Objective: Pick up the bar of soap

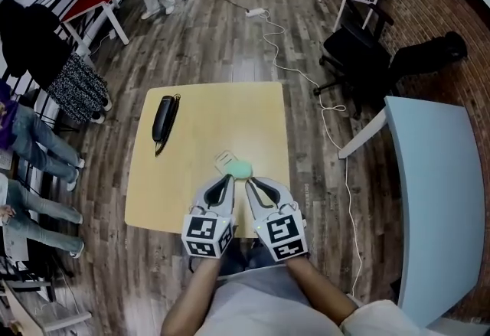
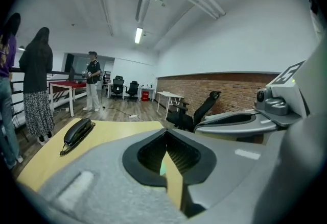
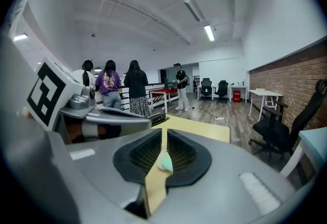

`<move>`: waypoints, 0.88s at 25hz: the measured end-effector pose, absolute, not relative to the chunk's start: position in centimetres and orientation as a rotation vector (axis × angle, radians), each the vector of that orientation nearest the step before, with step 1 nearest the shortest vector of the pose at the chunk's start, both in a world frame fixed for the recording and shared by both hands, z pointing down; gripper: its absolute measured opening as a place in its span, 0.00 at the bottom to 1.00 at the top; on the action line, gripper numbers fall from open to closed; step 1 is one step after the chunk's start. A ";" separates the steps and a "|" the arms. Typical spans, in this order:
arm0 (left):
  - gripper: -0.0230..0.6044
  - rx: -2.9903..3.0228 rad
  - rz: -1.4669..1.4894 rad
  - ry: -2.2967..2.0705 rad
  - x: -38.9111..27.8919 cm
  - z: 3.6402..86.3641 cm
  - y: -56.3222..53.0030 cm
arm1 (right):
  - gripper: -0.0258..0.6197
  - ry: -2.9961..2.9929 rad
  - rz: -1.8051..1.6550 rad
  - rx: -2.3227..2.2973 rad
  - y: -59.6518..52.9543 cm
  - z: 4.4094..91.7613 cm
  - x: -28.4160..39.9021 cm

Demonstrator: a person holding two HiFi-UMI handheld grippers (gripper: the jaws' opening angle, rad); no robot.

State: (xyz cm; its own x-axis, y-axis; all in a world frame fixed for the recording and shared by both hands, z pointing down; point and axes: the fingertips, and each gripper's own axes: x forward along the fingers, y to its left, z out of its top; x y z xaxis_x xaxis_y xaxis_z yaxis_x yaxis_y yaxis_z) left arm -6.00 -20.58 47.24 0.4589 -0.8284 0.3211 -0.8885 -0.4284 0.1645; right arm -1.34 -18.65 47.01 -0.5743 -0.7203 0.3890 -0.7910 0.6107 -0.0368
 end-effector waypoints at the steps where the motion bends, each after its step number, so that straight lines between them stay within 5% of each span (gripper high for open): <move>1: 0.04 2.396 0.293 -1.459 -6.1 47.9 -21.0 | 0.09 -2.493 0.303 1.202 -19.0 47.7 -1.5; 22: 0.04 2.280 0.603 -1.248 -7.8 60.7 -27.0 | 0.23 -2.230 0.578 1.143 -24.5 60.1 -3.2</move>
State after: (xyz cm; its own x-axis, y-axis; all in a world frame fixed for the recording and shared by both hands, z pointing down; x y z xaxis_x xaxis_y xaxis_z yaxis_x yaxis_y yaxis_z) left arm -7.75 -27.01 60.65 0.4900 -0.6525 0.5781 -0.8584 -0.4768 0.1894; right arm -3.15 -24.45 60.05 -0.4783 -0.5885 0.6519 -0.8311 0.5431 -0.1195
